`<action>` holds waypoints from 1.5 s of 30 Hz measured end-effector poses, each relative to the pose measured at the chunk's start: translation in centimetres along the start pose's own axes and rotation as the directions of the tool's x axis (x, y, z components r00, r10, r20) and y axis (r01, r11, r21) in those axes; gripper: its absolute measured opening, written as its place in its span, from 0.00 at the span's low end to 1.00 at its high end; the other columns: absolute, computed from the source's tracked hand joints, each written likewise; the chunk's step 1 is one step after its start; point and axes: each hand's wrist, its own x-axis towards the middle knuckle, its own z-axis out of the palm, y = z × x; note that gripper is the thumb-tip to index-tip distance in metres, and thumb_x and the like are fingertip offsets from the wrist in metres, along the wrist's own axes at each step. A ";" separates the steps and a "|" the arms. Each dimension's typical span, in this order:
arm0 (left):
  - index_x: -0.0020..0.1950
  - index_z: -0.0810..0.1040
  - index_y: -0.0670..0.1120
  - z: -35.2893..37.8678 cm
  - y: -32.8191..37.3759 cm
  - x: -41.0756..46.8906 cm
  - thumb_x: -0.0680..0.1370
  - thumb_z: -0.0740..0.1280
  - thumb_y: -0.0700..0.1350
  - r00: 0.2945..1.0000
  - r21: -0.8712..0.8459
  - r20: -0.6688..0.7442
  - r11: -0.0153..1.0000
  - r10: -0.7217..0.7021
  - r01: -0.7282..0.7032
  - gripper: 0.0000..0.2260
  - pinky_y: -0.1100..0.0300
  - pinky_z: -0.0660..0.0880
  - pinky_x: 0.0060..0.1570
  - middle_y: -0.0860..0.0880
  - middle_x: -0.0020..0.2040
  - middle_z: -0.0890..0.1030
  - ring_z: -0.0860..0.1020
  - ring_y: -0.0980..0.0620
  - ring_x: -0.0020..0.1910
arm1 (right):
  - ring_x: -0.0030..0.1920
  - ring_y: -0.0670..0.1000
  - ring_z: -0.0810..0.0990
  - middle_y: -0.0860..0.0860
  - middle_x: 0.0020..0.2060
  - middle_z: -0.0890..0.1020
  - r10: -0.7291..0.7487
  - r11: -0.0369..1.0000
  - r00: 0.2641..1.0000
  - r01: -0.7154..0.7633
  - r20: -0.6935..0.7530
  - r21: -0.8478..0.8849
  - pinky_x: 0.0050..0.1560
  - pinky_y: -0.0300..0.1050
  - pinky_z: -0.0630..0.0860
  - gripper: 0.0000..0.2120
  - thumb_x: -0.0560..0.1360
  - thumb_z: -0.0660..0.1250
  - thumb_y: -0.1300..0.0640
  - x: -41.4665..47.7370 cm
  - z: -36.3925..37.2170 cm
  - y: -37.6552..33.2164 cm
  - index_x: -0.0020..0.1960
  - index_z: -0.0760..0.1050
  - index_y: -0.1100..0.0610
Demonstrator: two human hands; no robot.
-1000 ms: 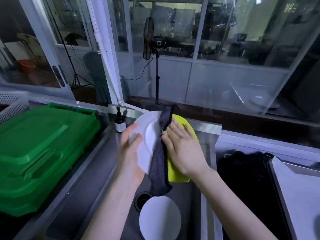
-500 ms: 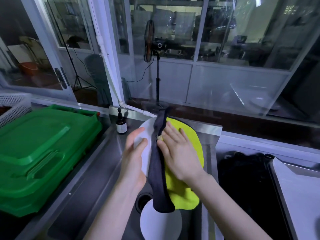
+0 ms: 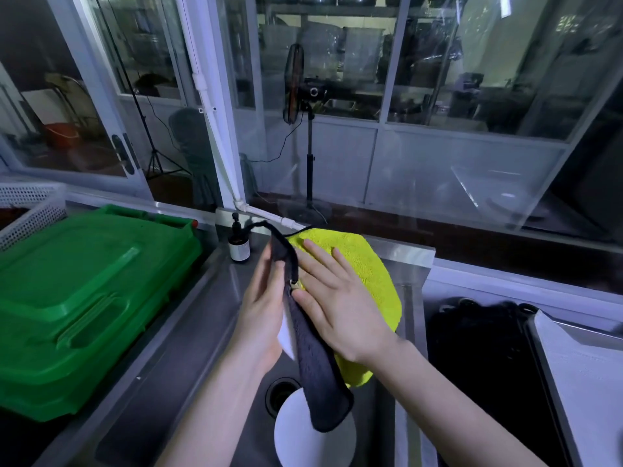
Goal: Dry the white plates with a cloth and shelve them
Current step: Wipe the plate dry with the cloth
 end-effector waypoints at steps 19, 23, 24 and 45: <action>0.64 0.74 0.65 -0.6 -0.4 0.3 0.86 0.58 0.48 0.996 -0.011 -0.084 1.000 -0.012 0.012 0.13 0.81 0.70 0.45 0.76 0.52 0.79 0.74 0.80 0.53 | 0.78 0.44 0.54 0.43 0.76 0.63 0.098 0.994 0.995 -0.097 0.016 -0.050 0.77 0.56 0.49 0.21 0.84 0.51 0.47 1.4 -0.4 0.5 0.73 0.69 0.52; 0.66 0.74 0.67 -1.2 -0.1 0.4 0.86 0.58 0.47 0.996 -0.041 -0.090 0.999 -0.017 0.013 0.16 0.72 0.68 0.55 0.75 0.59 0.74 0.70 0.78 0.59 | 0.77 0.46 0.58 0.48 0.76 0.65 0.377 0.926 0.925 -0.375 -0.045 0.037 0.77 0.47 0.54 0.21 0.84 0.53 0.51 2.5 -1.0 3.2 0.75 0.66 0.55; 0.67 0.75 0.65 -1.4 0.0 0.5 0.86 0.58 0.47 0.993 -0.066 -0.110 0.998 -0.028 0.021 0.15 0.69 0.71 0.56 0.72 0.59 0.76 0.73 0.73 0.60 | 0.77 0.45 0.58 0.48 0.76 0.65 0.455 0.886 0.889 -0.447 -0.044 0.124 0.77 0.42 0.53 0.21 0.84 0.53 0.51 2.1 -1.0 3.7 0.75 0.66 0.55; 0.59 0.81 0.55 -1.9 0.8 2.7 0.85 0.59 0.49 0.917 -0.421 -0.325 0.903 -0.231 0.078 0.11 0.58 0.81 0.36 0.46 0.54 0.85 0.85 0.50 0.43 | 0.78 0.50 0.55 0.48 0.78 0.60 -0.144 0.984 0.989 0.140 -0.028 -0.113 0.76 0.57 0.57 0.22 0.85 0.52 0.51 -4.1 2.8 -1.7 0.77 0.62 0.55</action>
